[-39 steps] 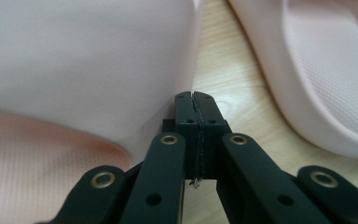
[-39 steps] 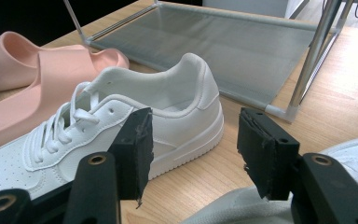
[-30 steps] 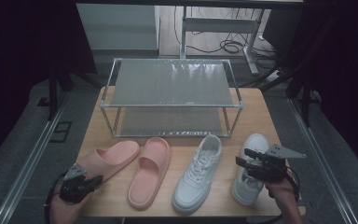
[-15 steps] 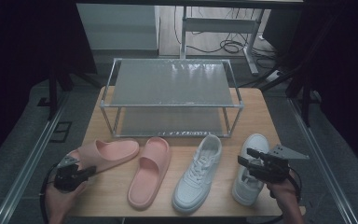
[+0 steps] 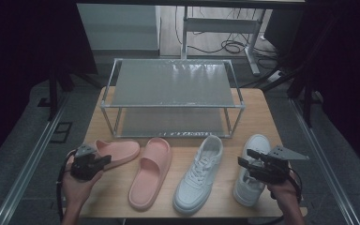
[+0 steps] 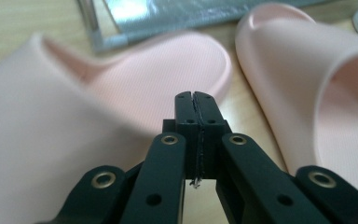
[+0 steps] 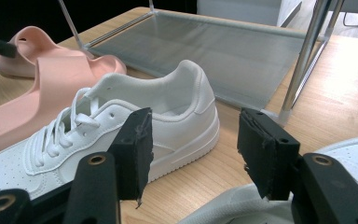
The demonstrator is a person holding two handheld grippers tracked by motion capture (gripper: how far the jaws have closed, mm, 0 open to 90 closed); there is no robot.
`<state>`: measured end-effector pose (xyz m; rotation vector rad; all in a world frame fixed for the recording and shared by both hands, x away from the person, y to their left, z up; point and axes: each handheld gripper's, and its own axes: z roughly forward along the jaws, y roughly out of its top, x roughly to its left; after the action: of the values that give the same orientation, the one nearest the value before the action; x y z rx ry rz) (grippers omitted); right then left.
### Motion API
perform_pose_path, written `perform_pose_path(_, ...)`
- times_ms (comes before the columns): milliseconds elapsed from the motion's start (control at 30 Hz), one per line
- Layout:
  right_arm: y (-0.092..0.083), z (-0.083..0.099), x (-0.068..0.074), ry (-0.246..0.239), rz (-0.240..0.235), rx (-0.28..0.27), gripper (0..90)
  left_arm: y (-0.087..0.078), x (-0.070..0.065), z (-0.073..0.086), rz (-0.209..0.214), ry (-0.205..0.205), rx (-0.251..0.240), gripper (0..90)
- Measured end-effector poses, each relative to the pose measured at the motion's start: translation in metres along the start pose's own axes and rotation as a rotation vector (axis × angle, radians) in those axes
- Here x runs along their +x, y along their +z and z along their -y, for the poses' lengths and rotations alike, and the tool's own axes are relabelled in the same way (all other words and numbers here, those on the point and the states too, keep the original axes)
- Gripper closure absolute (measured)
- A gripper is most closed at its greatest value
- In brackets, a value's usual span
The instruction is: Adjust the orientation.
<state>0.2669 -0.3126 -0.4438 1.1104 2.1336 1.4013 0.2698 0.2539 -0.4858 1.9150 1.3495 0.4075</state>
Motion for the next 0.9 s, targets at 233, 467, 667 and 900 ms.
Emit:
perform_pose_path(233, -0.001, 0.001, -0.002, 0.0, 0.003, 0.0, 45.5, 0.036, -0.003, -0.021, -0.062, -0.015, 0.057, 90.0)
perform_pose_path(467, 0.0, 0.001, -0.001, 0.0, 0.002, 0.004, 45.6, 0.042, 0.005, -0.016, -0.107, -0.041, 0.081, 90.0)
perform_pose_path(667, 0.002, 0.001, 0.0, -0.006, -0.004, 0.013, 45.5, 0.039, 0.003, -0.013, -0.122, -0.024, 0.093, 90.0)
perform_pose_path(900, 0.001, 0.002, 0.0, -0.008, -0.004, 0.01, 45.5, 0.033, 0.003, -0.008, -0.135, -0.016, 0.099, 90.0)
